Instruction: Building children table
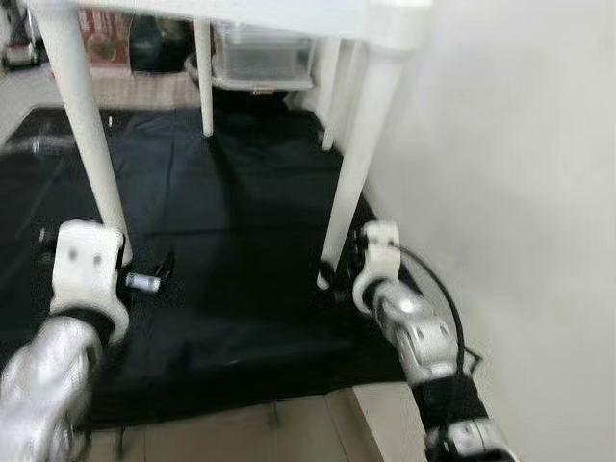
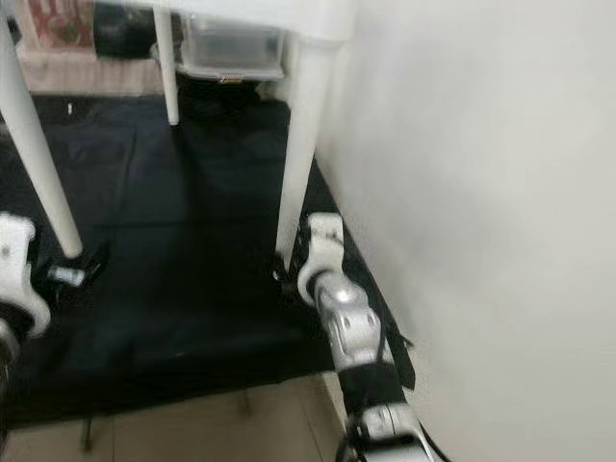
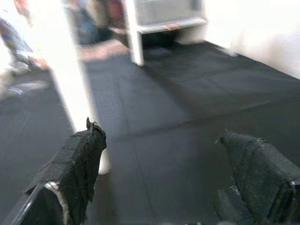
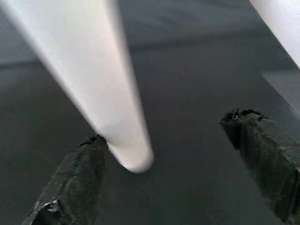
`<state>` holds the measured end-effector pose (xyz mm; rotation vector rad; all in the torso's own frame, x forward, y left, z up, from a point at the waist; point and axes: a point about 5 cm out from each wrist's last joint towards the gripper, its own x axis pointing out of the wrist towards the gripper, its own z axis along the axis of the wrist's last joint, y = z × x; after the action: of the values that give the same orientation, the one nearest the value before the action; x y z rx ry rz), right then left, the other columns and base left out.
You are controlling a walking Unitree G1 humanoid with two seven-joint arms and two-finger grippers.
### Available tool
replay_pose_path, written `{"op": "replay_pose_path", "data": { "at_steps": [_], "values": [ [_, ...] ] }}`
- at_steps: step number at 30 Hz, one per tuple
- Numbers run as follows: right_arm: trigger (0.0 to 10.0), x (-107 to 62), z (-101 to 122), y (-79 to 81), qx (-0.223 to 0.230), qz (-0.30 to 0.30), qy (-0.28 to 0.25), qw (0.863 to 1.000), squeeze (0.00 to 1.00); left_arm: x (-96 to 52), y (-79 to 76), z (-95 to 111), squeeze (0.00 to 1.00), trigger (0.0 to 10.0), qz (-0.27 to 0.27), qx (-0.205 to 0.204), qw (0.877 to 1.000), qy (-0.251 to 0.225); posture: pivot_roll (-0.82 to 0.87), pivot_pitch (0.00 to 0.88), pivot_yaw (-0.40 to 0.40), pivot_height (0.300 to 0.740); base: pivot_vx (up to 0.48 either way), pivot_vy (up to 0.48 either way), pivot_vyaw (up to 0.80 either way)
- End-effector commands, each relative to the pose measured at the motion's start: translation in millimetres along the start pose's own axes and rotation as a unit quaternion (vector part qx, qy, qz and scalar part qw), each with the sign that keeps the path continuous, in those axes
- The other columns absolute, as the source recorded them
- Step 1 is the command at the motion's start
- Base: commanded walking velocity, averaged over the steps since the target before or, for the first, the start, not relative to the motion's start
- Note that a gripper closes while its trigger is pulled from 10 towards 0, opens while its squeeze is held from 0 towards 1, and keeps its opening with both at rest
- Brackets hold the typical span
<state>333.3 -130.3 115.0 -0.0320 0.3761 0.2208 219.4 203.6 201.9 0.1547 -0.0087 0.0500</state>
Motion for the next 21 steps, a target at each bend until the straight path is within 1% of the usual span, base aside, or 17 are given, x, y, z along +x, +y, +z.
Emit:
{"op": "replay_pose_path", "data": {
  "at_steps": [1,3,4,7,10,13,15,16,17,18,20,21],
  "values": [
    [10.0,-9.4,4.0,-8.2,0.009,-0.007,-0.011,1.0,1.0,-2.9,-8.9,-1.7,0.0,10.0,-0.002,-0.004,1.0,0.005,0.12,0.0,-0.127,0.74,0.0,0.0,0.0],
    [10.0,-19.0,8.3,-11.3,0.01,-0.005,-0.025,1.0,1.0,-4.8,-13.3,-3.2,0.0,10.0,0.001,-0.008,1.0,0.005,0.12,0.0,-0.126,0.74,0.0,0.0,0.0],
    [10.0,-19.0,8.3,-11.3,0.01,-0.005,-0.025,1.0,1.0,-4.8,-13.3,-3.2,0.0,10.0,0.001,-0.008,1.0,0.005,0.12,0.0,-0.126,0.74,0.0,0.0,0.0],
    [10.0,-30.0,11.6,-12.3,0.01,0.003,-0.038,0.999,1.0,-7.8,-19.0,-4.5,0.0,10.0,-0.001,-0.025,1.0,0.004,0.11,0.0,-0.12,0.74,0.0,0.0,0.0],
    [10.0,-42.5,18.4,-13.6,-0.015,0.006,-0.072,0.997,1.0,-16.0,-32.8,-13.8,0.0,10.0,-0.011,-0.051,0.999,0.017,0.09,0.0,-0.115,0.74,-0.089,0.0,0.0],
    [10.0,-44.3,20.7,-13.9,-0.016,0.004,-0.079,0.997,1.0,-18.2,-36.1,-15.5,0.0,10.0,-0.012,-0.054,0.998,0.02,0.09,0.0,-0.115,0.74,-0.266,0.0,0.0],
    [10.0,-44.3,25.8,-13.3,-0.014,-0.001,-0.086,0.996,1.0,-21.1,-40.2,-18.3,0.0,10.0,-0.007,-0.065,0.998,0.026,0.1,0.0,-0.117,0.74,-0.352,0.0,0.0],
    [10.0,-43.7,27.5,-12.4,-0.017,-0.002,-0.086,0.996,0.76,-21.5,-41.3,-19.1,0.0,10.0,-0.006,-0.067,0.997,0.028,0.1,0.0,-0.122,0.74,-0.398,0.0,0.0],
    [10.0,-43.4,28.6,-11.8,-0.019,-0.003,-0.085,0.996,0.76,-21.6,-41.9,-19.7,0.0,10.0,-0.006,-0.067,0.997,0.029,0.1,0.0,-0.122,0.74,-0.398,0.0,0.0],
    [10.0,-43.8,29.2,-11.3,-0.02,-0.002,-0.084,0.996,0.28,-21.4,-42.2,-20.1,0.0,10.0,-0.005,-0.066,0.997,0.029,0.1,0.0,-0.124,0.74,-0.409,0.0,0.0],
    [10.0,-44.0,30.2,-10.5,-0.024,0.0,-0.085,0.996,0.28,-21.0,-41.8,-20.4,0.0,10.0,-0.004,-0.066,0.997,0.029,0.1,0.0,-0.126,0.74,-0.409,0.0,0.0],
    [10.0,-44.5,30.1,-11.0,-0.028,0.0,-0.085,0.996,0.0,-20.6,-41.4,-21.2,0.0,10.0,-0.002,-0.065,0.997,0.03,0.1,0.0,-0.127,0.74,-0.401,0.0,0.0]
  ]
}}
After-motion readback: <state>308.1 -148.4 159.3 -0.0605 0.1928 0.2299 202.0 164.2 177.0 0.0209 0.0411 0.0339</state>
